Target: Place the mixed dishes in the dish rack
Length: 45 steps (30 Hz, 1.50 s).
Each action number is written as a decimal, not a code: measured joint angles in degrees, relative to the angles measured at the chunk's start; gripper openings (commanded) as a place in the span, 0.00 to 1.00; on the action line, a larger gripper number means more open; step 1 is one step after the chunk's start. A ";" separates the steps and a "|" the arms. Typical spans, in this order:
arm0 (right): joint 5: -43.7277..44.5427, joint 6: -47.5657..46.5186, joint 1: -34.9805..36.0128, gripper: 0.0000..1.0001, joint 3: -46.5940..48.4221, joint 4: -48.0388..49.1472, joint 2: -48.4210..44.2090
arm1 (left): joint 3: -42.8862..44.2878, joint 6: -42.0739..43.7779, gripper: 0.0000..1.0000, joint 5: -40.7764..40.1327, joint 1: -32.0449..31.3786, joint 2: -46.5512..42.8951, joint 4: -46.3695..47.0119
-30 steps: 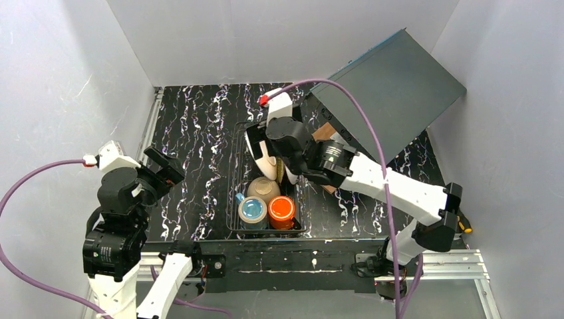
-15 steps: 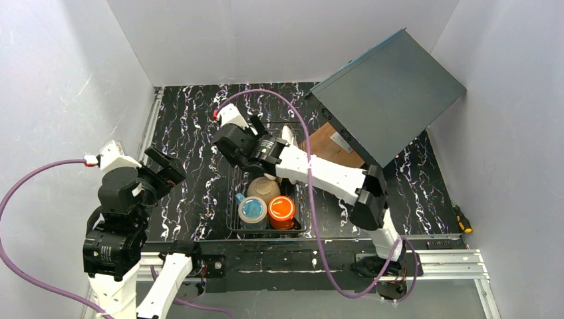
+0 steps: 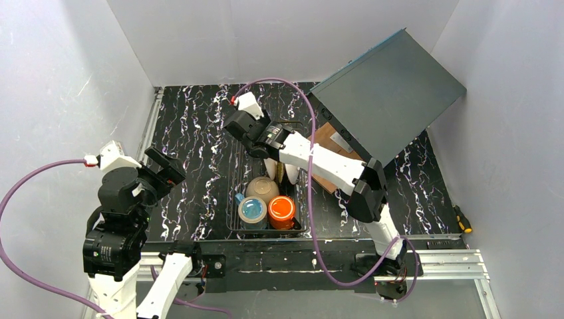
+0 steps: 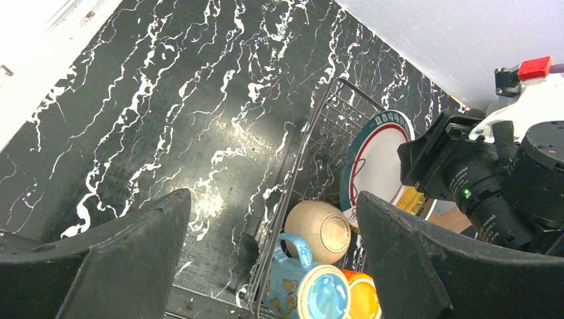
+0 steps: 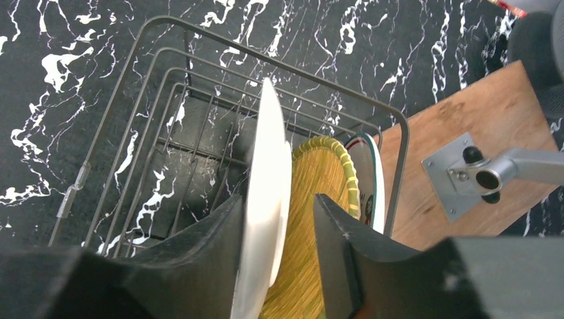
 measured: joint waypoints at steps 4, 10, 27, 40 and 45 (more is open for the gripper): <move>0.00 3.10 -0.11 0.35 -0.37 -1.73 -0.13 | 0.00 0.00 0.94 0.00 0.00 0.00 0.00; -2.32 8.96 -0.13 0.36 -2.82 -4.24 -2.29 | -0.72 -0.20 0.93 0.11 0.00 -0.07 0.04; -7.41 10.99 -0.37 0.81 -7.32 -5.16 -11.37 | -1.07 -0.83 0.93 0.96 0.00 -0.61 0.02; -13.05 1.33 0.46 0.98 -15.69 0.57 -29.83 | -1.07 -0.22 0.98 1.75 0.00 -0.61 0.87; -13.33 -3.56 0.46 0.98 -20.70 4.11 -43.52 | -0.96 3.39 0.98 2.84 0.00 -0.57 3.63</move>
